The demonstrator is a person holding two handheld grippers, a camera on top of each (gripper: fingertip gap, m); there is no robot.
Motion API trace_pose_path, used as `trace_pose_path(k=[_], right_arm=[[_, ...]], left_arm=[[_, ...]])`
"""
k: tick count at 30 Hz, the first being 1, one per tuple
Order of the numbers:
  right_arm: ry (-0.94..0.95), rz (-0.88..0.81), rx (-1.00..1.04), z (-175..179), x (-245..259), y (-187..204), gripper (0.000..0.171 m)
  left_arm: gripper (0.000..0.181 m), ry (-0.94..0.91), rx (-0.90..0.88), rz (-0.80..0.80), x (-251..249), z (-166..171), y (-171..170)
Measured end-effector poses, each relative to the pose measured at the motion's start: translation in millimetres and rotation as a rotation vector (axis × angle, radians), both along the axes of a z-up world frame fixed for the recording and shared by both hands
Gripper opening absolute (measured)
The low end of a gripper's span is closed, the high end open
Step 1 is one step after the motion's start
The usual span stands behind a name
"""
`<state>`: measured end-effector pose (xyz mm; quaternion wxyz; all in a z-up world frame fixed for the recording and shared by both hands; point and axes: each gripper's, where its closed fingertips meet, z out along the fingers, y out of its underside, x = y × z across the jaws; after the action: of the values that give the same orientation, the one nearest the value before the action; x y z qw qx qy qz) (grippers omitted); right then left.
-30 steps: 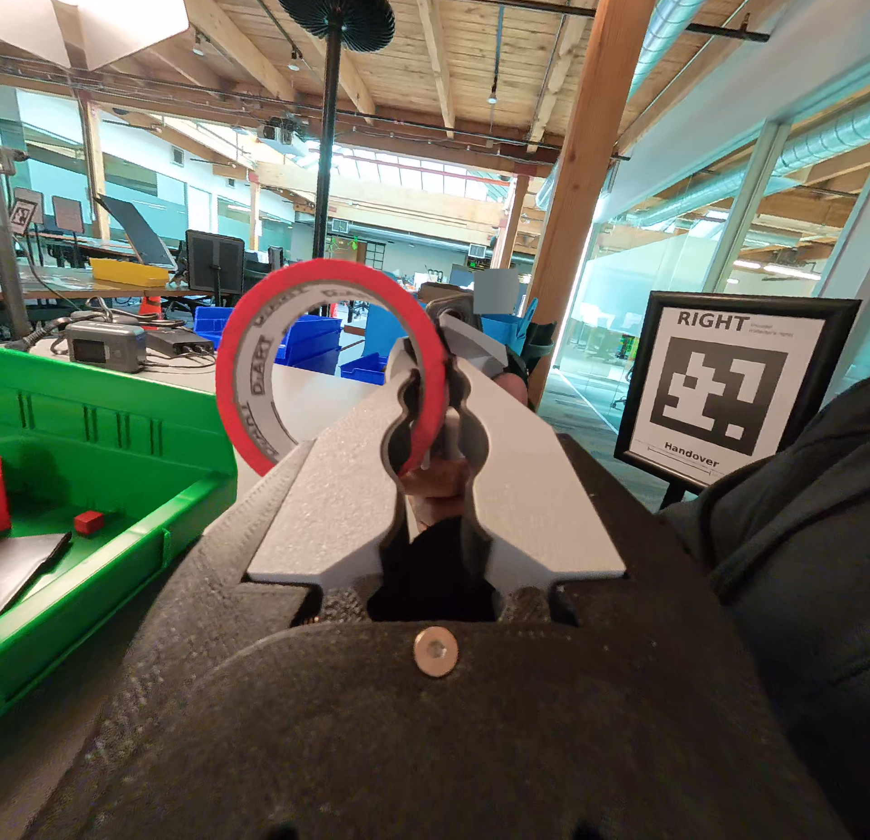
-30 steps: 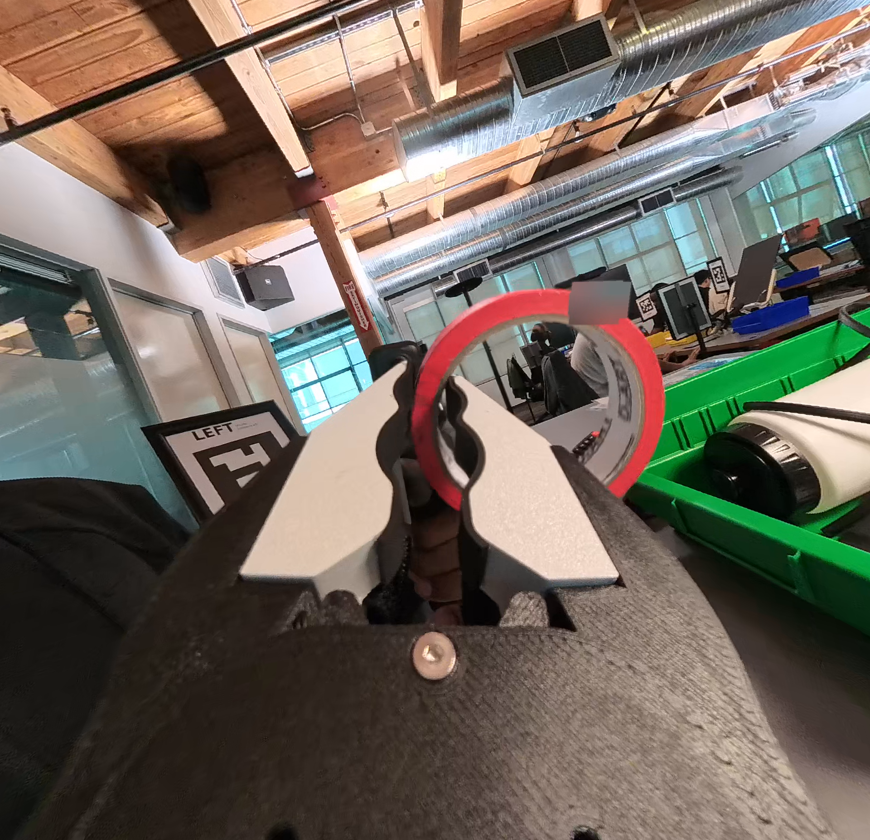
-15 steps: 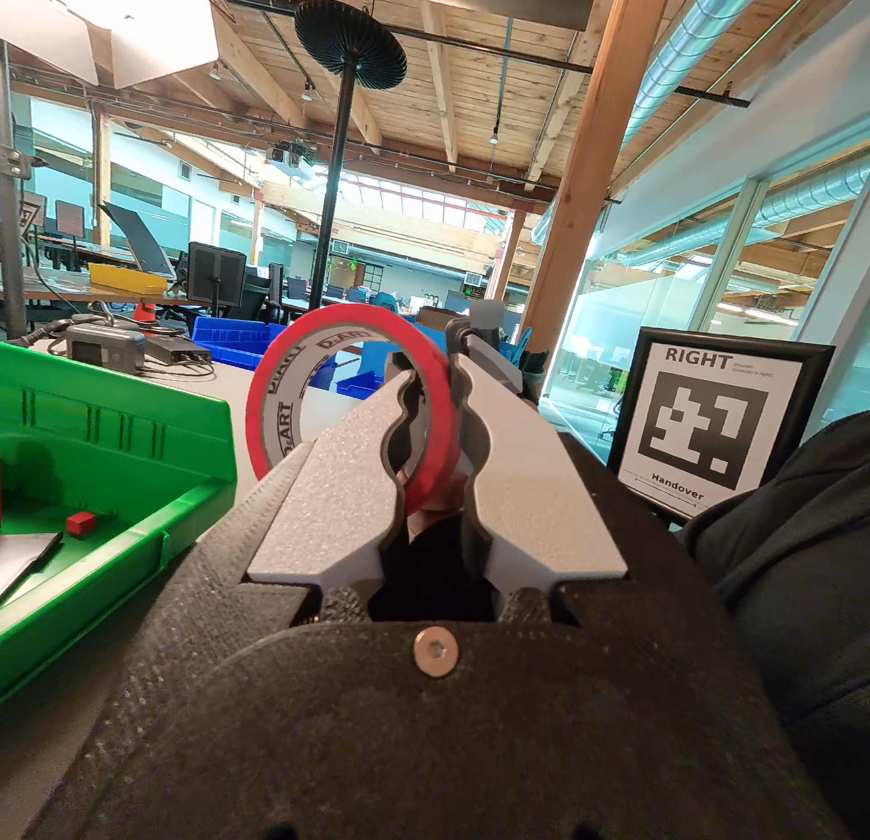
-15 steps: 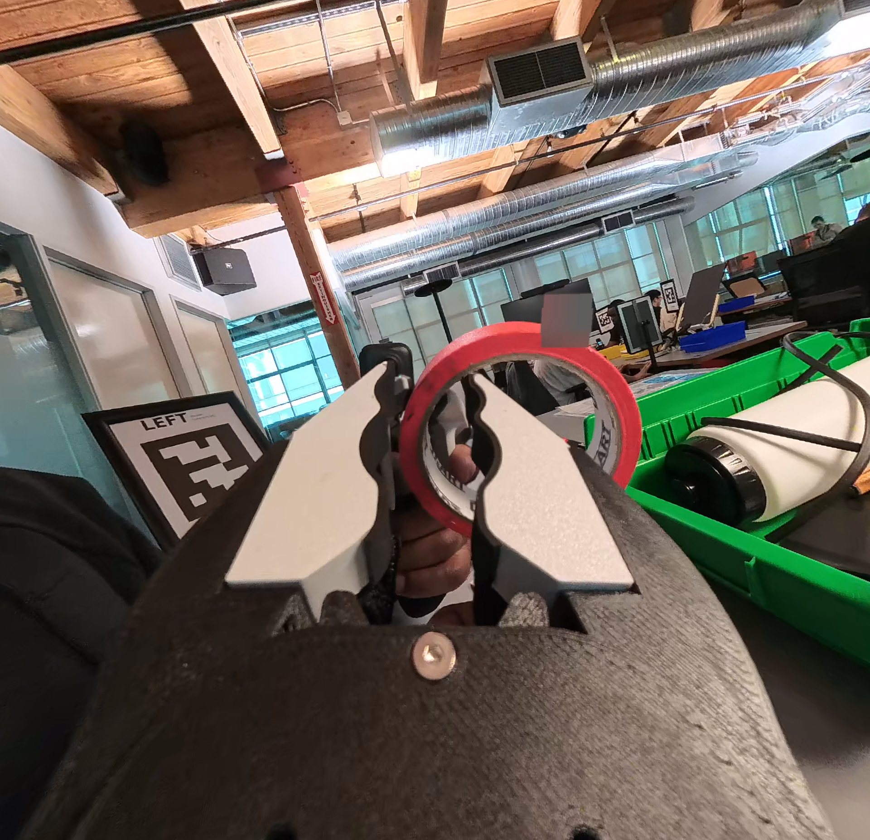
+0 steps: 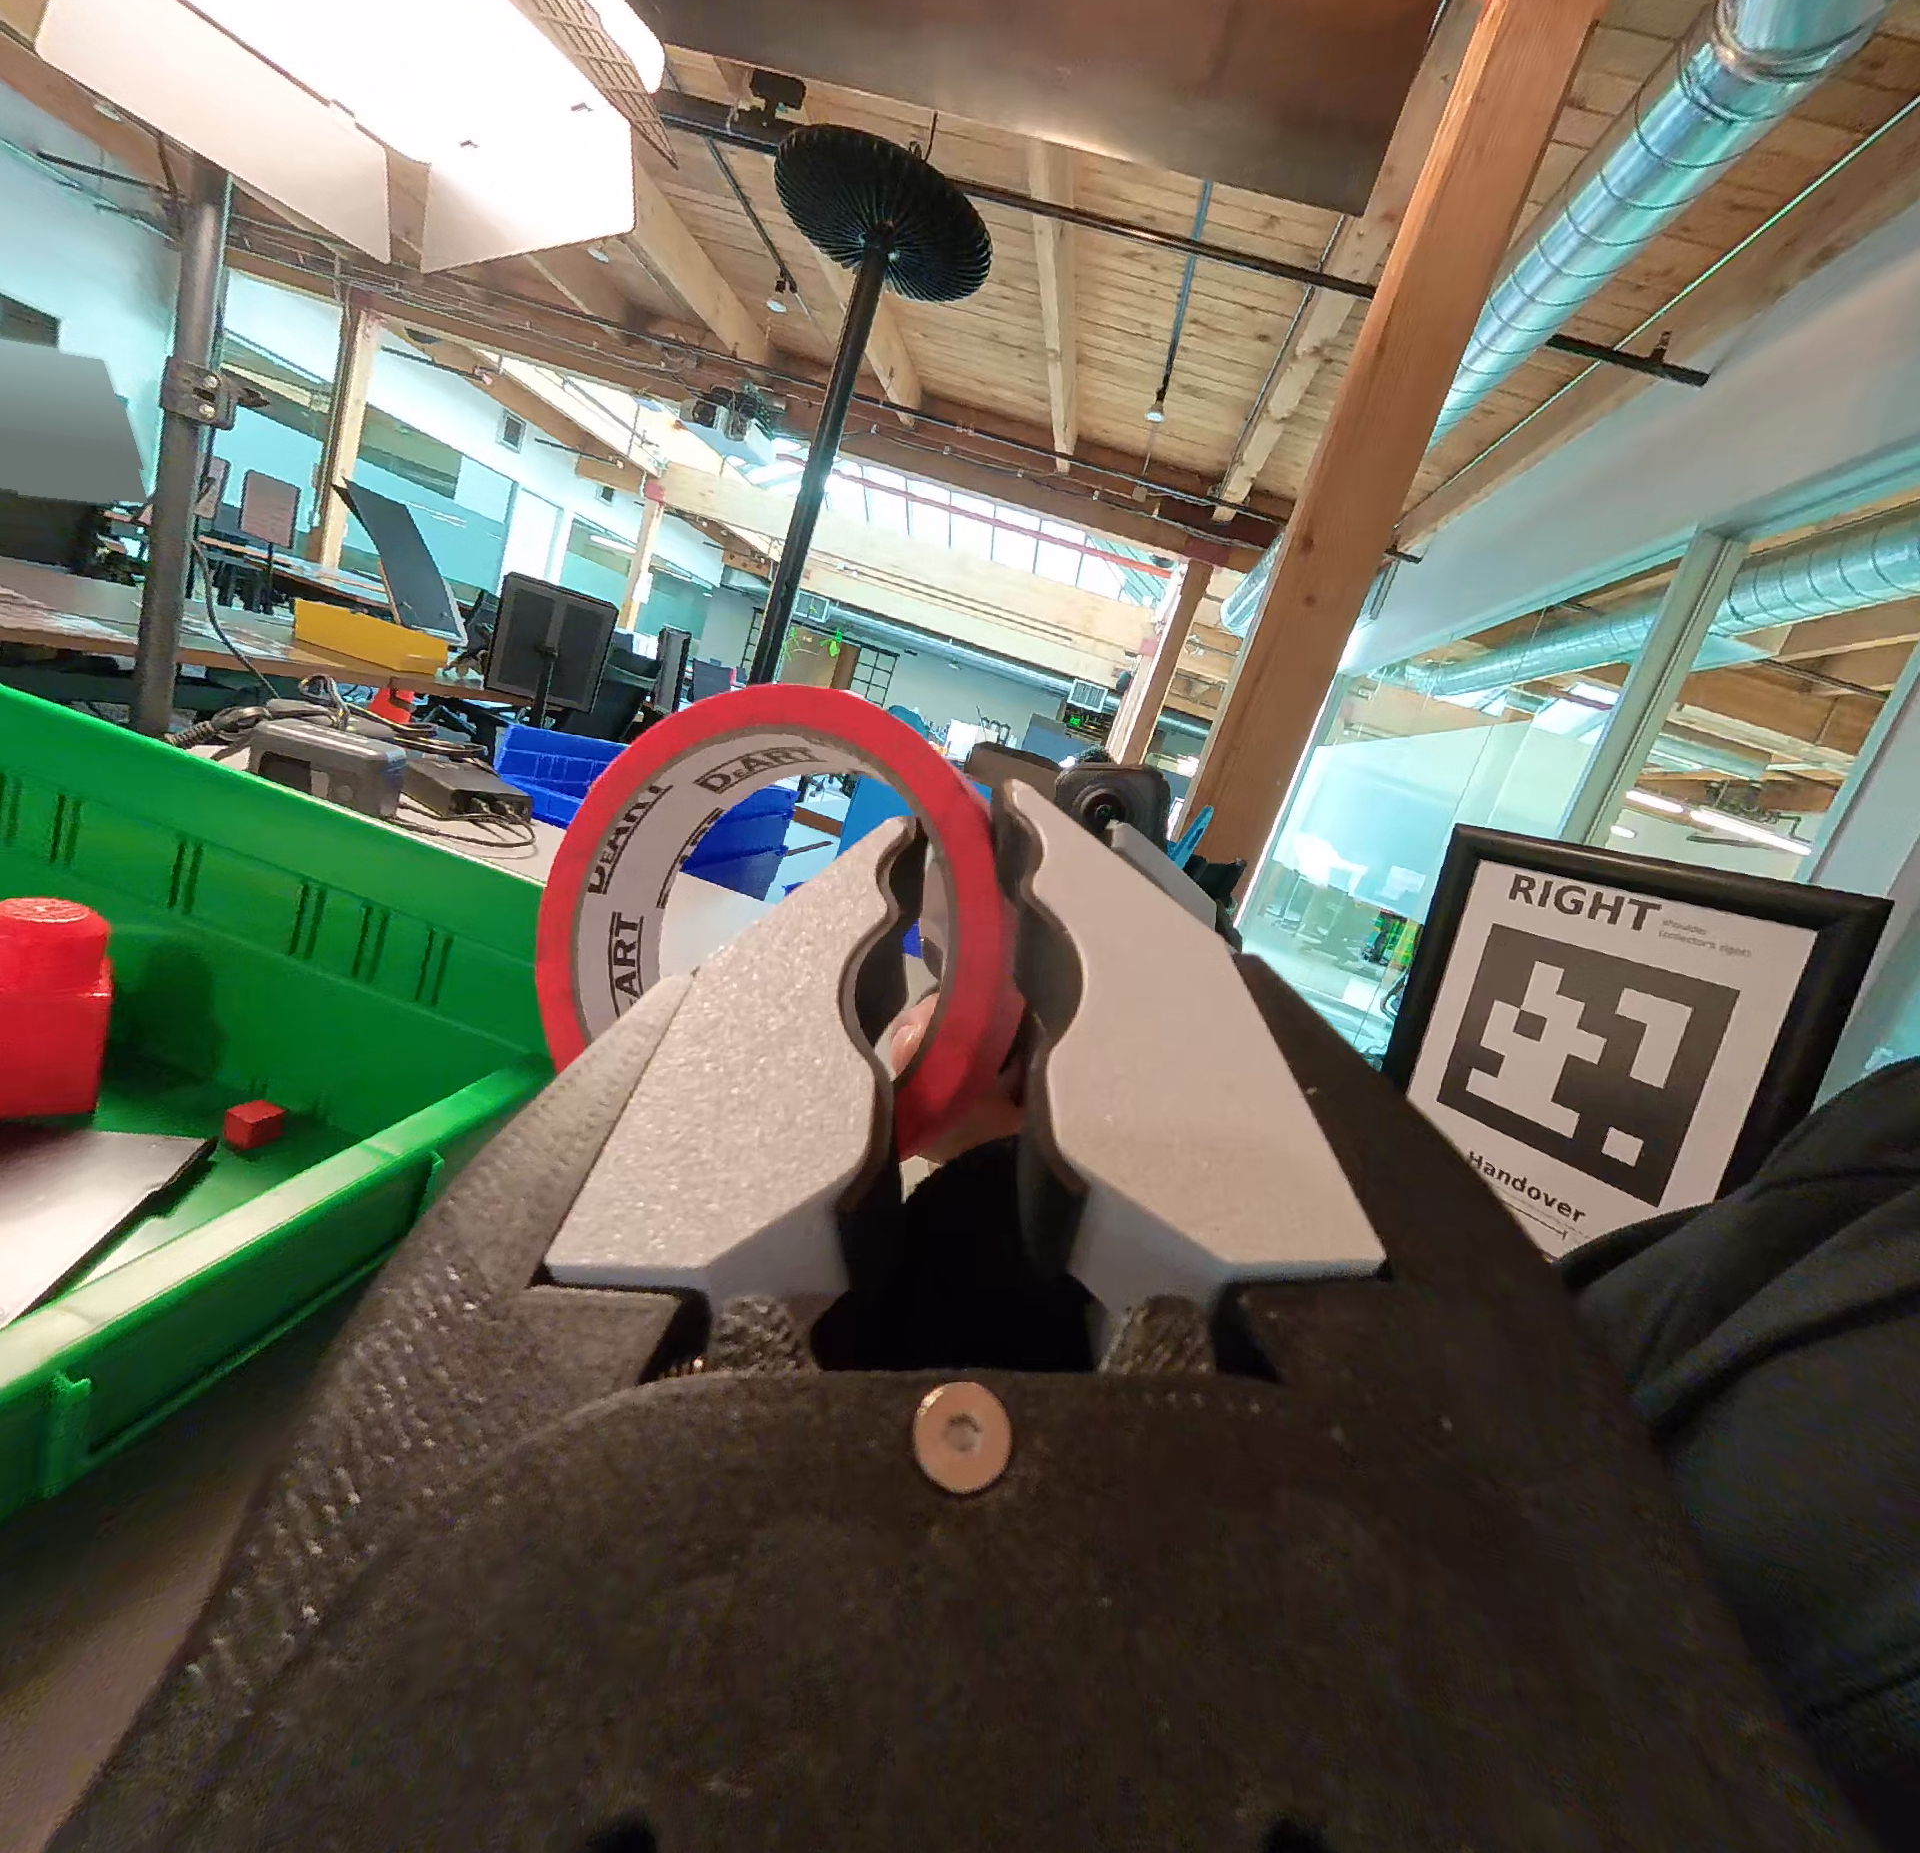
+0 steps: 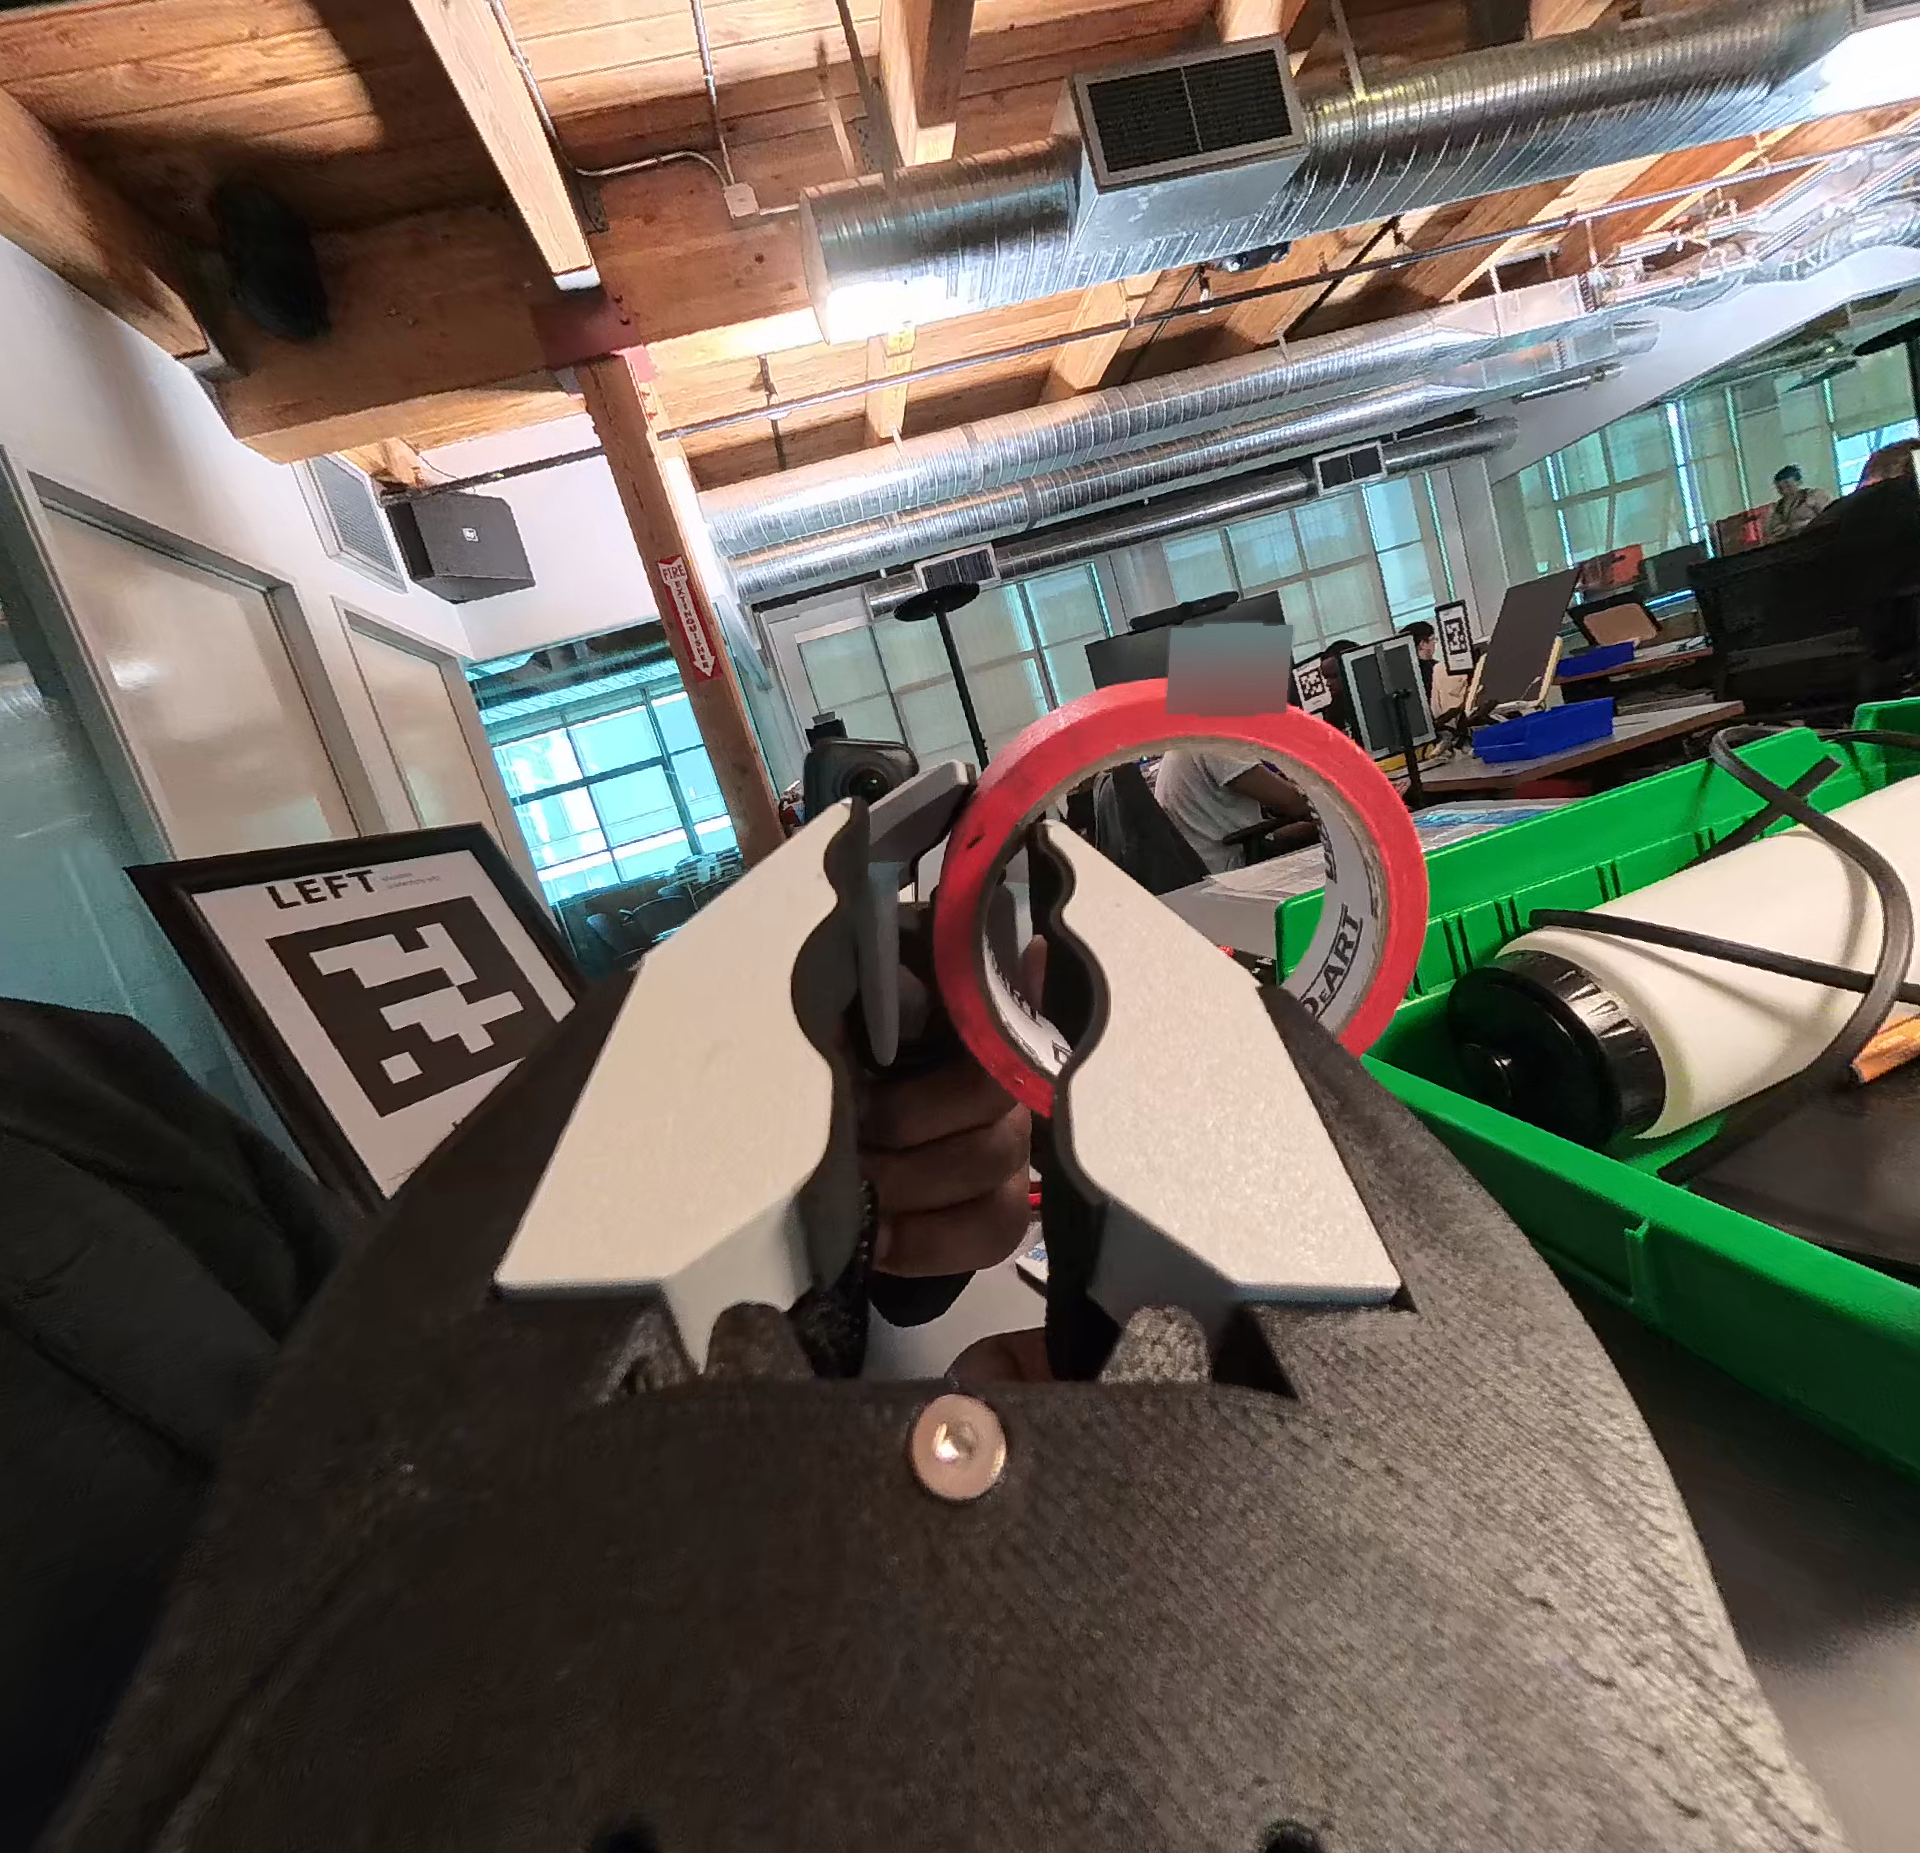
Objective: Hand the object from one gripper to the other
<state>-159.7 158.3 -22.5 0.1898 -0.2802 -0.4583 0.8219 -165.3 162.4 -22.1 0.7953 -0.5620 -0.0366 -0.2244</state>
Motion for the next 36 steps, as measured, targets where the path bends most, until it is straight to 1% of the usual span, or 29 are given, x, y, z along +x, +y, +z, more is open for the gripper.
trace_pose_path(k=[3,8,10,12,16,19,21,22,26,30,32,34,36], right_arm=[[-0.002,-0.012,0.031,-3,-1,-3,0.031],[-0.014,-0.022,0.141,-14,-4,-17,0.031],[-0.024,-0.034,0.187,-19,-6,-21,0.024],[-0.030,-0.058,0.224,-24,-9,-21,0.012],[-0.026,-0.068,0.231,-24,-9,-21,0.013],[-0.022,-0.073,0.245,-25,-9,-23,0.021],[-0.034,-0.071,0.277,-30,-10,-26,0.019],[-0.037,-0.085,0.299,-32,-12,-27,0.013],[-0.032,-0.108,0.322,-34,-13,-26,0.013],[-0.055,-0.126,0.364,-41,-17,-28,0.025],[-0.053,-0.147,0.410,-46,-19,-30,0.023],[-0.052,-0.177,0.451,-49,-21,-29,0.018],[-0.049,-0.187,0.461,-50,-22,-28,0.018]], left_arm=[[0.014,-0.001,-0.001,0.003,0,0,0],[0.014,0.008,-0.009,0.005,1,-1,1],[0.014,0.006,-0.008,0.005,0,-1,1],[0.014,0.004,-0.004,0.001,1,-1,0],[0.014,0.000,-0.004,0.002,0,-1,0],[0.014,-0.002,-0.006,0.004,-1,-1,1],[0.014,-0.004,-0.006,0.004,-1,-1,1],[0.014,-0.004,-0.004,0.001,0,-1,1],[0.014,-0.007,-0.011,0.004,-1,-2,1],[0.014,-0.023,0.010,-0.004,-2,1,-1],[0.014,-0.035,0.011,-0.001,-4,1,-2],[0.014,-0.044,0.016,-0.003,-5,2,-2],[0.014,-0.044,0.008,0.002,-6,0,-1]])
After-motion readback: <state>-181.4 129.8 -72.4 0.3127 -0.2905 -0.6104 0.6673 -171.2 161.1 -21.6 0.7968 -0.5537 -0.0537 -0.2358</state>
